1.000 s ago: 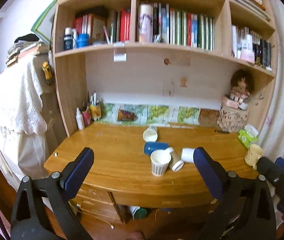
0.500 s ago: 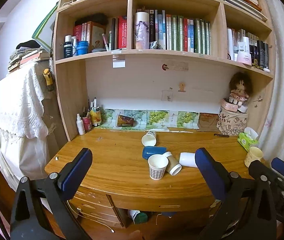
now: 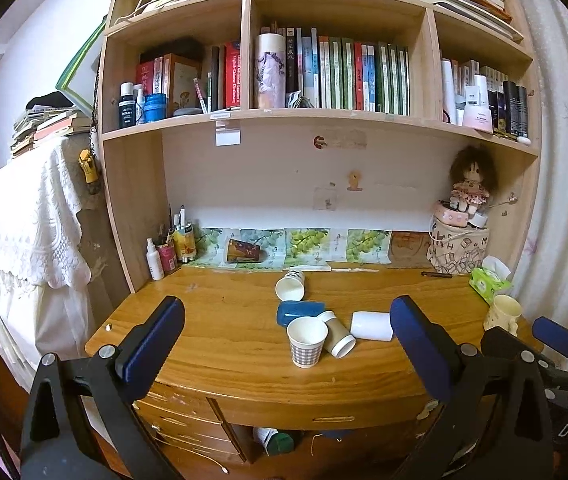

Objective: Flip cup upright

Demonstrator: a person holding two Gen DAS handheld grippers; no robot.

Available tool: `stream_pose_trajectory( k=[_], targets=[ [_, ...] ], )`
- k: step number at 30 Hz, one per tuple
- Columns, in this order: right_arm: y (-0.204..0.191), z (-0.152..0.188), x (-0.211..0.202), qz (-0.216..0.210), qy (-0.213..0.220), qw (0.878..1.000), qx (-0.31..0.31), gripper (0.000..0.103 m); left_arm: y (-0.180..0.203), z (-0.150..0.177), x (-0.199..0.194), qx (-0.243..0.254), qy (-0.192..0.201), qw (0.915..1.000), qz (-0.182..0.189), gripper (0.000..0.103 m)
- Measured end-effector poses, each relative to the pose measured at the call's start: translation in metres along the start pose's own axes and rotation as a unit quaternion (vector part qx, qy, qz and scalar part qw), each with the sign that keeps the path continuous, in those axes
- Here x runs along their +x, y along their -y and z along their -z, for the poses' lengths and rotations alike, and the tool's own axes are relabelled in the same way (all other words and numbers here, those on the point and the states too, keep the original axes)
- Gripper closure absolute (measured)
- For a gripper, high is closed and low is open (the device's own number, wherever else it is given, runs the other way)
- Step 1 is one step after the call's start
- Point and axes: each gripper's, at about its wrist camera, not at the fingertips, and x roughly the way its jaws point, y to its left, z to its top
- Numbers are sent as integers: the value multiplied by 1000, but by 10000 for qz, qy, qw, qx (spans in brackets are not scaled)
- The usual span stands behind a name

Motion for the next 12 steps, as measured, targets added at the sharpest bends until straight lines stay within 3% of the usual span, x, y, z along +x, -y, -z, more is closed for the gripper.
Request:
stream_pose_trajectory(
  k=[12],
  targets=[
    [2, 0, 0, -3, 1, 10000, 3, 14, 0, -1, 0, 4, -5, 10000, 18, 0]
  ],
)
